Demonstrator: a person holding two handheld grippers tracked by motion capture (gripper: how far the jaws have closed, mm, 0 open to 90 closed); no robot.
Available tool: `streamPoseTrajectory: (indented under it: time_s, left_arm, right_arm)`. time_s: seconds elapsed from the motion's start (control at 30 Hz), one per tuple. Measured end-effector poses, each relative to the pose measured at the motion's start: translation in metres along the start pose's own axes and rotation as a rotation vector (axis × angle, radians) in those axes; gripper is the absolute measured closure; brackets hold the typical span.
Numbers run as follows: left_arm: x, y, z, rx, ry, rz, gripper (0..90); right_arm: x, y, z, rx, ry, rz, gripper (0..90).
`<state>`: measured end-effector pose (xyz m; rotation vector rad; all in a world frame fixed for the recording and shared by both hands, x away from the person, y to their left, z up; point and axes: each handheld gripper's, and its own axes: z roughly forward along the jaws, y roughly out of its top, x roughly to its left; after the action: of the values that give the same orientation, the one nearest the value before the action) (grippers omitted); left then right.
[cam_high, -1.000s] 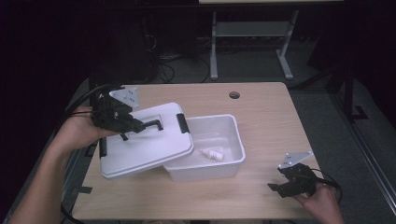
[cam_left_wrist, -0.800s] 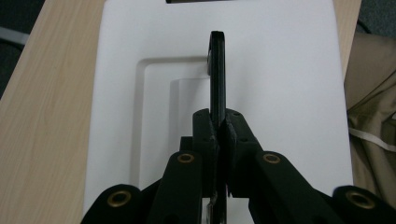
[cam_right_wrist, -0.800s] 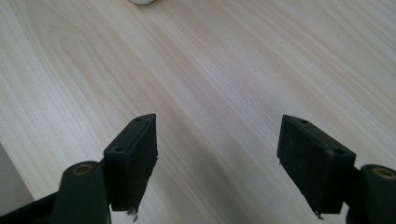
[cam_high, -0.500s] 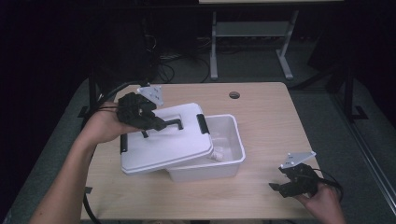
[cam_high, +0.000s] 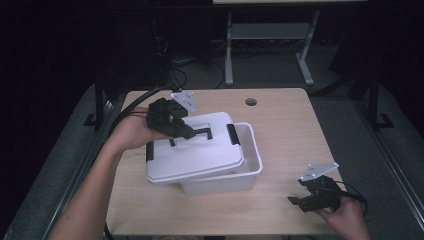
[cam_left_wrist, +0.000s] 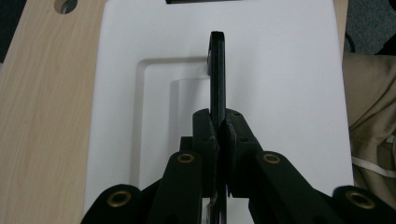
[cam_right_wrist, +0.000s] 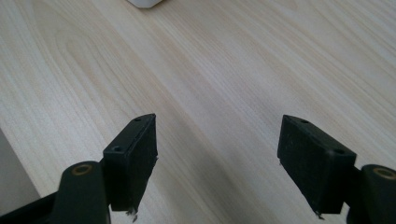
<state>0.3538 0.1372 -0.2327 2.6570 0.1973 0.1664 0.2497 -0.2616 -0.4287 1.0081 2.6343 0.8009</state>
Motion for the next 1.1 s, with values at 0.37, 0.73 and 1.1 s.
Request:
streamPoseTrajectory:
  time_s: [0.37,0.73,1.1]
  left_arm:
    - [0.005,0.013,0.015,0.000,-0.024,0.016,84.4]
    - [0.005,0.029,0.035,0.004,-0.037,0.041,84.4]
    - [0.007,0.034,0.044,0.013,-0.040,0.046,84.4]
  right_arm:
    - [0.000,-0.001,0.000,0.004,0.003,0.003,27.9]
    - [0.000,-0.002,-0.003,-0.013,0.004,0.005,27.9]
    - [0.000,-0.002,-0.003,-0.012,0.007,0.005,27.9]
